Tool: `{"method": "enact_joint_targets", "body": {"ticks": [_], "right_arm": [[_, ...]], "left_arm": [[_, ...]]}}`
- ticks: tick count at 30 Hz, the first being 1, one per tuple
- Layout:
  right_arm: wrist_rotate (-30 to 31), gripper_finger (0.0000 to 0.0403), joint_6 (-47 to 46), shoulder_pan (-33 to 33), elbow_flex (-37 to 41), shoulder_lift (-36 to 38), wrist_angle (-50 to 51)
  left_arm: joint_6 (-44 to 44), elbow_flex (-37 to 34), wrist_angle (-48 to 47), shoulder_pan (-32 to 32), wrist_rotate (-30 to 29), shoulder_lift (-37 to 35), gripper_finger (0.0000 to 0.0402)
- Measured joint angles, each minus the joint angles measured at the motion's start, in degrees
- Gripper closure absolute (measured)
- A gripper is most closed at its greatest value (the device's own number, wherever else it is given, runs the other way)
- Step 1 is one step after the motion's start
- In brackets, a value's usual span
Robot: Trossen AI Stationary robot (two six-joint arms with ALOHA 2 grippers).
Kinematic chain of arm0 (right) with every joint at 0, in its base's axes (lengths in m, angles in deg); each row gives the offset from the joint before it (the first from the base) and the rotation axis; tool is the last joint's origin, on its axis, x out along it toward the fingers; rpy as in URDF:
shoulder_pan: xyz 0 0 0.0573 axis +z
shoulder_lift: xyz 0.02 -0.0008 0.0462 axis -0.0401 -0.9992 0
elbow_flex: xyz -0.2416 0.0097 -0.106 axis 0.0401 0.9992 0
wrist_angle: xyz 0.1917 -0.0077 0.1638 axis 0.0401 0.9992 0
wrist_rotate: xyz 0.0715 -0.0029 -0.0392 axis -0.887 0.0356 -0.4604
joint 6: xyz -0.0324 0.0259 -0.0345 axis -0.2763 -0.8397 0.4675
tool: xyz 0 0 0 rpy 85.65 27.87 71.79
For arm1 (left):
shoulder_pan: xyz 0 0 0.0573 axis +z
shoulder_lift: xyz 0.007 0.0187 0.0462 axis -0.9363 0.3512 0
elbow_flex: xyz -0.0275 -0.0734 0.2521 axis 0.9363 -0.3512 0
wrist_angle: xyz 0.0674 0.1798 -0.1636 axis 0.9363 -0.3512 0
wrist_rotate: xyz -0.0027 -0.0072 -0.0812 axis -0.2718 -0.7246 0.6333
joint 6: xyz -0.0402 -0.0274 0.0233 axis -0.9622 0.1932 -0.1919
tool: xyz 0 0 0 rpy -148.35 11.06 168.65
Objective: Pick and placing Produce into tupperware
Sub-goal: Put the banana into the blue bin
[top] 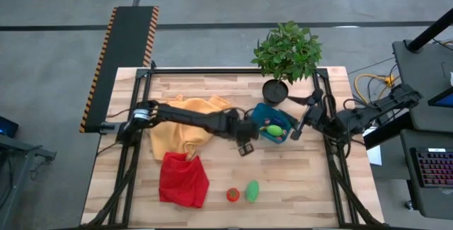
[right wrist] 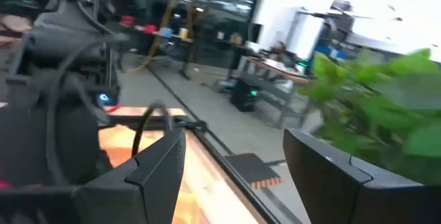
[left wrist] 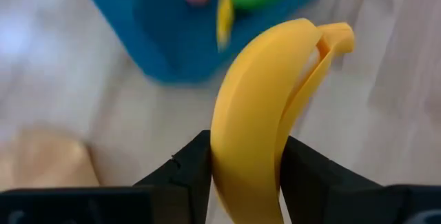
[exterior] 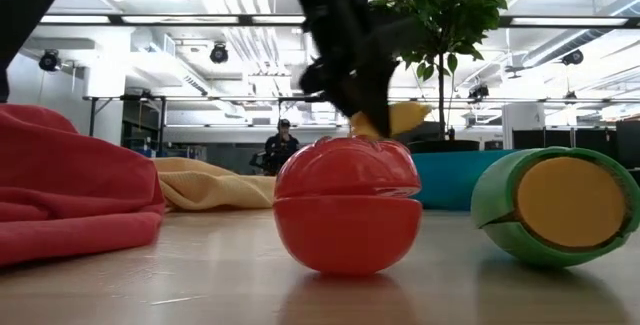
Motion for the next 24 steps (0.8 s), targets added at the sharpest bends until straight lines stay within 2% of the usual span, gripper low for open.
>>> {"method": "enact_joint_targets", "body": {"ticks": [8, 17, 24], "right_arm": [[0.74, 0.0165, -0.24, -0.02, 0.04, 0.22, -0.17], [0.72, 0.0165, -0.20, -0.01, 0.07, 0.16, -0.18], [0.72, 0.0165, 0.25, -0.01, 0.09, 0.20, -0.17]], "left_arm": [[10.62, 3.48, 12.00, 4.76, -0.02, 0.10, 0.0284], [12.11, 3.39, 18.80, 9.10, 1.09, 4.62, 0.0284], [12.15, 3.35, 20.21, 9.99, 1.85, 6.74, 0.0284]]}}
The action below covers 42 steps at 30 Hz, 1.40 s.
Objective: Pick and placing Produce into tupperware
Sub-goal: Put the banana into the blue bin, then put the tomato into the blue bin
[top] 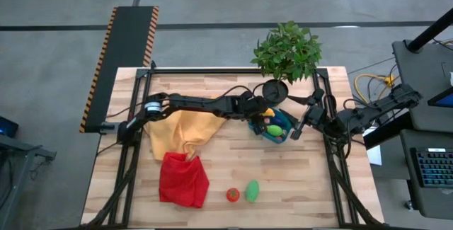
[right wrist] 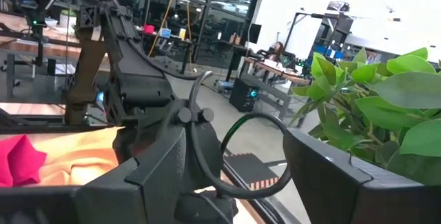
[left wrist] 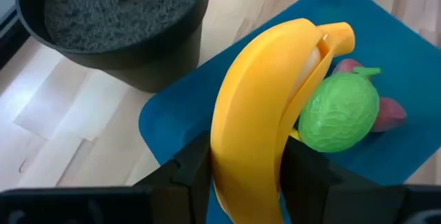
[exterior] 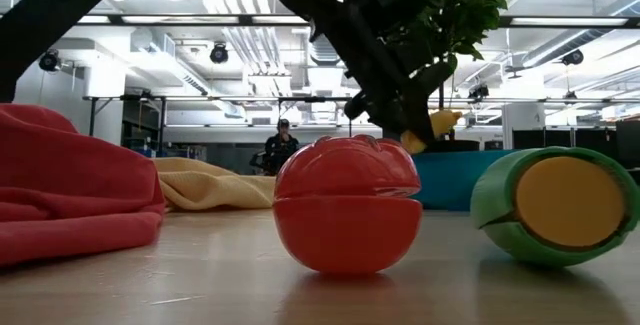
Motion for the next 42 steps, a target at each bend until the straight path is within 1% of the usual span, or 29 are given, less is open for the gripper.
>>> {"method": "enact_joint_targets", "body": {"ticks": [8, 16, 19, 25, 28, 32, 33, 37, 40, 42], "right_arm": [[-0.05, 0.0165, 0.45, 0.00, 0.00, 0.00, 0.01], [-0.35, 0.0165, 0.49, 0.00, 0.00, 0.00, 0.02], [-0.38, 0.0165, 0.51, 0.00, 0.00, 0.00, 0.02], [-0.40, 0.0165, 0.65, 0.00, 0.00, 0.00, 0.24], [-0.38, 0.0165, 0.64, 0.00, 0.00, 0.02, 0.24], [-0.39, 0.0165, 0.60, 0.01, 0.10, 0.01, 0.26], [-0.39, 0.0165, 0.60, 0.02, 0.11, 0.00, 0.26], [-0.40, 0.0165, 0.49, 0.02, 0.13, 0.02, 0.24], [-0.40, 0.0165, 0.52, 0.02, 0.13, 0.02, 0.26], [-0.39, 0.0165, 0.54, 0.02, 0.13, 0.02, 0.24]], "left_arm": [[1.92, 0.00, 2.47, 0.13, 0.02, 0.00, 0.0279], [3.09, -1.09, 4.13, 0.15, 0.02, 0.00, 0.0222], [3.11, -1.09, 4.43, 0.15, 0.01, 0.00, 0.0209], [3.21, -1.00, 4.11, 0.12, 0.05, -0.16, 0.0204], [3.30, -0.90, 0.79, -0.58, 2.89, -0.83, 0.0204], [2.87, -1.06, -4.45, -2.46, 9.88, -1.89, 0.0203], [2.82, -1.16, -6.27, -3.17, 10.55, -2.10, 0.0203], [2.26, -1.13, -10.07, -7.04, 9.84, -2.83, 0.0203], [2.92, -0.68, -10.15, -10.87, 9.00, -3.71, 0.0203], [5.22, -0.69, -11.24, -13.22, 8.57, -4.21, 0.0203]]}}
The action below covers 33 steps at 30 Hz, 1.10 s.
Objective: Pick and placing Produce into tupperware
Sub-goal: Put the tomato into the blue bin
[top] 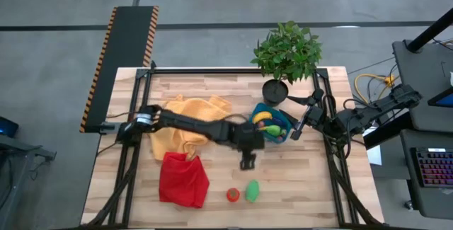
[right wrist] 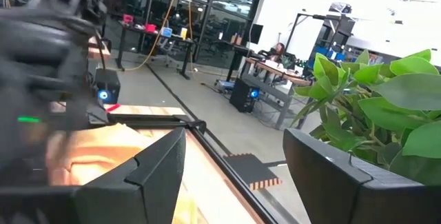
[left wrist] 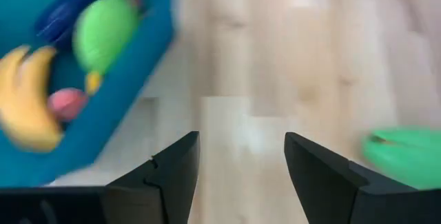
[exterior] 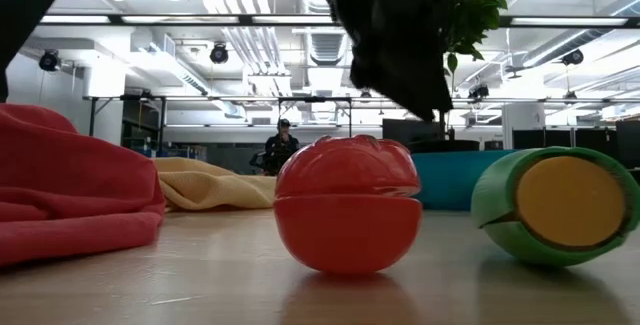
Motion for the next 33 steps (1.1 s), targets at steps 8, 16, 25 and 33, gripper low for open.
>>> {"method": "enact_joint_targets", "body": {"ticks": [8, 16, 25, 33], "right_arm": [[-0.01, 0.0165, 0.08, 0.00, 0.00, 0.00, -0.04], [-0.03, 0.0165, 0.56, 0.00, -0.04, 0.02, -0.42], [-0.01, 0.0165, 1.41, 0.00, -0.11, 0.04, -0.55], [-0.03, 0.0165, 1.62, 0.00, -0.11, 0.04, -0.52]], "left_arm": [[3.44, -0.31, -1.34, -6.24, -0.13, -0.18, 0.0203], [0.09, -0.11, -0.90, -7.15, 3.01, -0.18, 0.0202], [3.62, 0.13, -2.34, -8.05, 5.54, -0.20, 0.0113], [-0.84, 2.57, -11.35, -12.72, 5.46, -0.20, 0.0067]]}}
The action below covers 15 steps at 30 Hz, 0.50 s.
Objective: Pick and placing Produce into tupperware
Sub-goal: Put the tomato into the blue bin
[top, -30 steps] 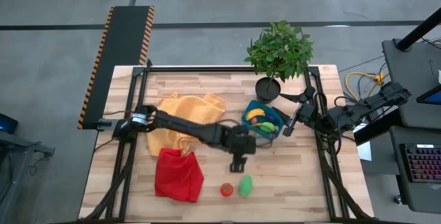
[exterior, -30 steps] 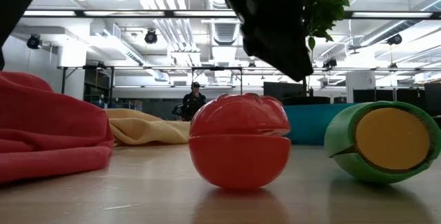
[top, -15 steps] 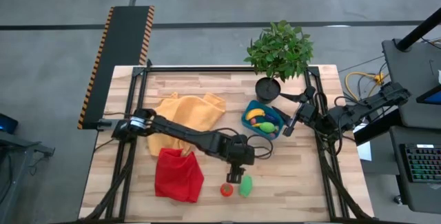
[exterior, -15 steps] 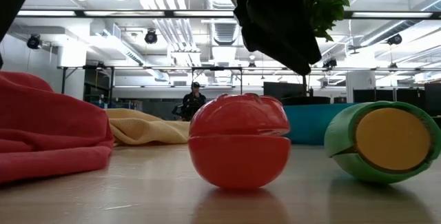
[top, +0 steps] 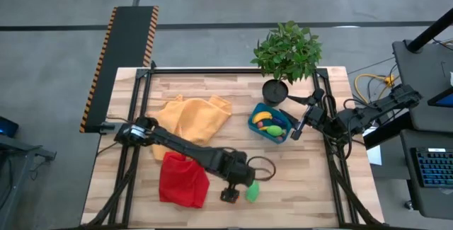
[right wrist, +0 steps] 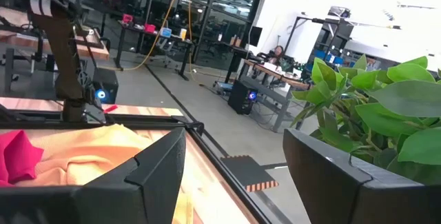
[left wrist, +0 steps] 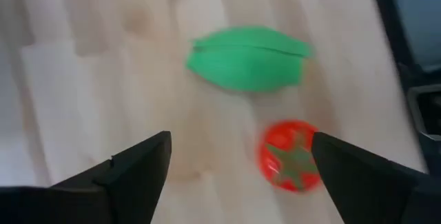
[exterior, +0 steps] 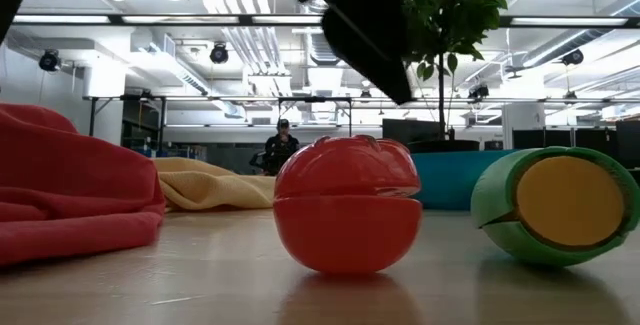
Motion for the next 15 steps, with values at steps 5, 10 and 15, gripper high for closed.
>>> {"method": "enact_joint_targets", "body": {"ticks": [5, 10, 15], "right_arm": [[0.00, 0.0165, 0.01, 0.00, 0.00, 0.00, -0.01], [0.01, 0.0165, 0.89, 0.00, 0.00, 0.00, -0.10], [0.02, 0.0165, 1.55, 0.00, 0.00, 0.00, -0.31]], "left_arm": [[-6.14, 2.31, -2.14, -2.29, -0.59, 0.00, 0.0066], [-11.57, 2.02, -2.02, -4.04, -1.29, 0.00, 0.0066], [-17.11, 1.05, -1.96, -4.97, -1.09, 0.94, 0.0066]]}}
